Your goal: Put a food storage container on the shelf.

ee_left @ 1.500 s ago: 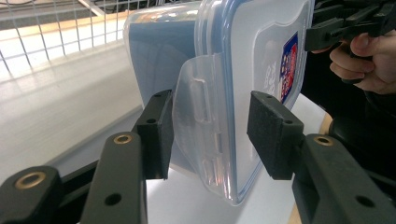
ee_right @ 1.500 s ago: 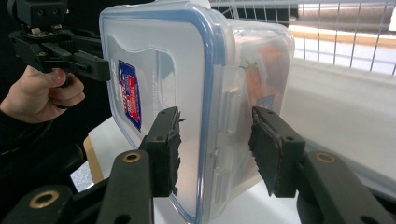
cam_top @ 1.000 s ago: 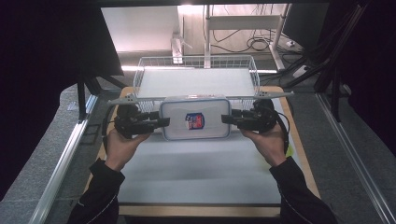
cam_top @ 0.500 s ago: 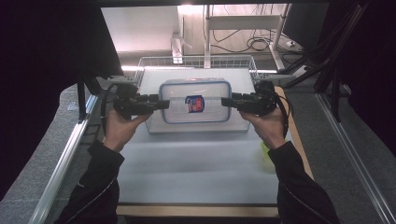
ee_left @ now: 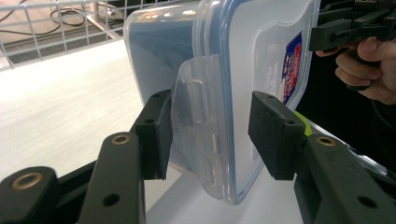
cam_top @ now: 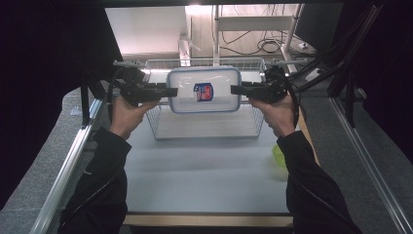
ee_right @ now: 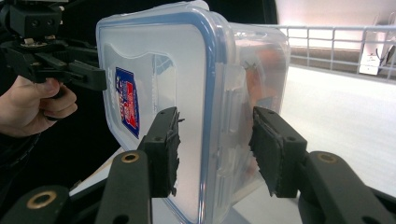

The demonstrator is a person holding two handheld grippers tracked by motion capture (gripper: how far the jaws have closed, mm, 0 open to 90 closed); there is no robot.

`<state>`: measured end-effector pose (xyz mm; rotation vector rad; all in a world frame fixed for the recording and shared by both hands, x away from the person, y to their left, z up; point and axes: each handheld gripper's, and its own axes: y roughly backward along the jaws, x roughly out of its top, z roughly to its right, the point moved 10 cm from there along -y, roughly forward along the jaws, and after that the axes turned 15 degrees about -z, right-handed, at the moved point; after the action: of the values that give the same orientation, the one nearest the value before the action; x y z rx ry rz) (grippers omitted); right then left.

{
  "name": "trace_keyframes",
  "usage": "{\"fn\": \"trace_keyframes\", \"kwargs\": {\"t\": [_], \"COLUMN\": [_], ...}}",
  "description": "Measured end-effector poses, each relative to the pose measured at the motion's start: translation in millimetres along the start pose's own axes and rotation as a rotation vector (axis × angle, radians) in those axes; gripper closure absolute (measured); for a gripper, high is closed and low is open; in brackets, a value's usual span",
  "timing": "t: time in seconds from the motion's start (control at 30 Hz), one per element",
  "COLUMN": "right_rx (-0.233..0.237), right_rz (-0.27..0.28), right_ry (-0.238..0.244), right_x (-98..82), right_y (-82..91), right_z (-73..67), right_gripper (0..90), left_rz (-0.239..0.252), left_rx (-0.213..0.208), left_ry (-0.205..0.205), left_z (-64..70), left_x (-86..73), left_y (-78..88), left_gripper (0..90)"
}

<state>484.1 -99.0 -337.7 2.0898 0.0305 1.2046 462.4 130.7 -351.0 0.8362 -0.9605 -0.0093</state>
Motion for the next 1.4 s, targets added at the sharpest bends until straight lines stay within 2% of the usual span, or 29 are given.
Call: {"fn": "trace_keyframes", "kwargs": {"t": [0.1, 0.4, 0.63, 0.73, 0.97, 1.17, 1.3, 1.4], "right_rx": [0.007, 0.007, 0.016, 0.011, -0.022, -0.056, -0.075, -0.102], "right_rz": [0.001, 0.005, 0.009, 0.008, 0.004, -0.007, -0.021, -0.045], "right_ry": [-0.011, -0.039, -0.041, -0.034, 0.001, 0.021, 0.025, 0.034], "right_x": [6.0, 15.6, 18.6, 19.1, 20.3, 20.6, 17.5, 13.6], "right_y": [-1.7, -9.0, -11.8, -12.5, -14.6, -15.9, -18.8, -24.8], "right_z": [5.3, 21.4, 27.6, 29.1, 30.6, 31.6, 34.2, 36.1], "right_gripper": [52.9, 52.6, 52.2, 51.7, 49.6, 47.7, 48.3, 47.7], "left_rz": [-0.006, -0.001, 0.034, 0.059, 0.081, 0.076, 0.046, 0.042], "left_rx": [0.003, 0.0, 0.004, 0.011, 0.083, 0.11, 0.146, 0.144], "left_ry": [-0.005, 0.022, 0.023, 0.011, -0.012, -0.032, -0.082, -0.069], "left_z": [-4.9, -19.2, -22.3, -23.8, -22.9, -23.4, -23.0, -24.8], "left_x": [6.7, 16.6, 18.6, 19.1, 21.2, 20.2, 16.9, 17.0], "left_y": [-0.4, -9.2, -11.6, -13.0, -19.3, -22.4, -29.1, -31.3], "left_gripper": [50.9, 50.5, 49.9, 49.2, 41.8, 38.7, 31.3, 26.4]}}
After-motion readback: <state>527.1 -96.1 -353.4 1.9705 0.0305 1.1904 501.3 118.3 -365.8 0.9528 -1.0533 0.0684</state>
